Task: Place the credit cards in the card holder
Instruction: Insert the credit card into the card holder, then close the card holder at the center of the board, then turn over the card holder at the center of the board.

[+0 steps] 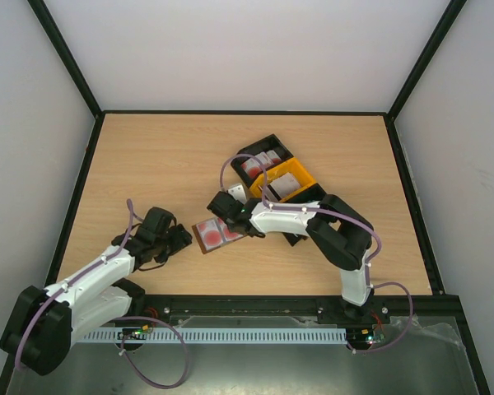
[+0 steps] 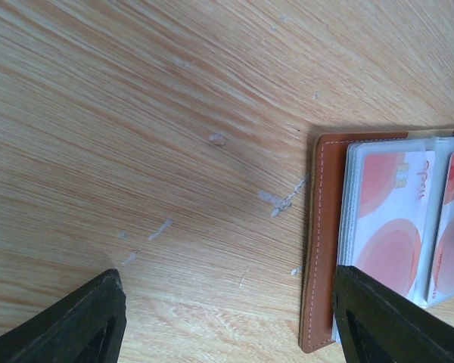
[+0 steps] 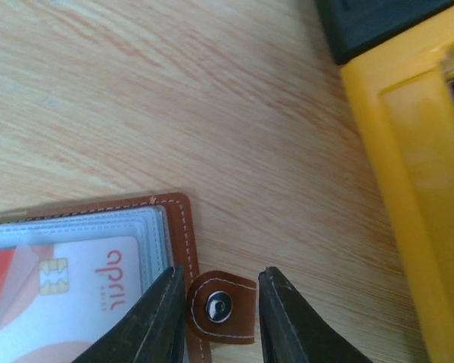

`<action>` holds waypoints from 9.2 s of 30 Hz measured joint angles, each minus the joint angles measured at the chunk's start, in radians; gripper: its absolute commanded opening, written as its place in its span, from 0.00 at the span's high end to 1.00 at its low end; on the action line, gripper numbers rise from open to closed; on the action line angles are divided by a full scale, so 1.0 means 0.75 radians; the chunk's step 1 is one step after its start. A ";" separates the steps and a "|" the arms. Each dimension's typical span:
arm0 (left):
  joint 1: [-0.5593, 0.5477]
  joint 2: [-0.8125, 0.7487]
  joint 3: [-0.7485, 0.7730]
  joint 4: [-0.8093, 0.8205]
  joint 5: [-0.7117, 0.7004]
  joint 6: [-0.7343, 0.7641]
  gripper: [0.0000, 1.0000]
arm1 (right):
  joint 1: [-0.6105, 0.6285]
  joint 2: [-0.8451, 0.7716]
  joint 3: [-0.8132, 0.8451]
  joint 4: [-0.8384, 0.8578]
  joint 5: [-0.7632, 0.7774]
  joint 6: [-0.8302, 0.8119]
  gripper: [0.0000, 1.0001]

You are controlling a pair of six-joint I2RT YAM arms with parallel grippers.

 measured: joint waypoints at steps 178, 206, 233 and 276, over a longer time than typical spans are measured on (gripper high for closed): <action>-0.039 0.033 -0.183 0.460 0.032 -0.126 0.62 | -0.104 -0.058 -0.433 1.155 -1.080 0.481 0.98; 0.205 -0.137 0.343 -0.081 -0.075 0.134 0.38 | 0.180 0.088 0.121 -0.322 0.367 0.180 0.82; 0.248 -0.105 0.205 -0.043 0.195 0.192 0.24 | 0.070 -0.399 -0.081 0.114 -0.171 0.197 0.38; -0.325 0.740 0.396 0.356 -0.150 0.057 0.46 | -0.133 -0.128 -0.134 0.079 -0.306 0.015 0.76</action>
